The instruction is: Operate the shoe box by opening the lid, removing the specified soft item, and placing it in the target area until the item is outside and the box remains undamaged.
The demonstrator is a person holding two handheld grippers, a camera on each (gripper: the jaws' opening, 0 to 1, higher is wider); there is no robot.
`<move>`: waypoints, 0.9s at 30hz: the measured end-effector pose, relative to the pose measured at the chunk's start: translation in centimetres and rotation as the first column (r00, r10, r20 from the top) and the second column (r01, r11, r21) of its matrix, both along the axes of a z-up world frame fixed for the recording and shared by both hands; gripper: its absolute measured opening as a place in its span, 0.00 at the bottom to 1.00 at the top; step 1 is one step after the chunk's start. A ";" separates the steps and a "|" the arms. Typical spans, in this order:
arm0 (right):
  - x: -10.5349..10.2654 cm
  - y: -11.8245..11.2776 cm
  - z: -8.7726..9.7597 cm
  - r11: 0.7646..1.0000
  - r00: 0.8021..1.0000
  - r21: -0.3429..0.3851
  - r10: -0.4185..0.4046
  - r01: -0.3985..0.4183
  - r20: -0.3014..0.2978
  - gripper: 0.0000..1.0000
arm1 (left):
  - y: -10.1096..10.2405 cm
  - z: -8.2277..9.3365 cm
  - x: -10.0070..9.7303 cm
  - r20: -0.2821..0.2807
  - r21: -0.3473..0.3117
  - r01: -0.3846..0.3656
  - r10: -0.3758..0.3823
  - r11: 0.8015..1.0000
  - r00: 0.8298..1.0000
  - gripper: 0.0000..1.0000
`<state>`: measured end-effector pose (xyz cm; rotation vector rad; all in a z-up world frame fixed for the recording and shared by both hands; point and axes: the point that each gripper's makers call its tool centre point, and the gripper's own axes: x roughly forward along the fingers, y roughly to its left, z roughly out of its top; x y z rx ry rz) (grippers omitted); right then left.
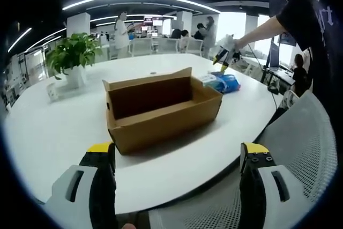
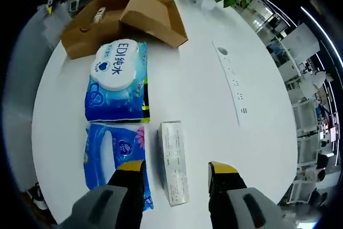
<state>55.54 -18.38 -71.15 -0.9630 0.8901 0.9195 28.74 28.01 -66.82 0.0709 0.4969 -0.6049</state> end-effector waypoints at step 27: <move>-5.1 3.2 4.5 0.939 0.963 0.242 -0.263 0.243 0.052 0.80 | -0.7 0.2 -0.2 0.004 -0.018 0.042 -0.042 0.999 0.999 0.99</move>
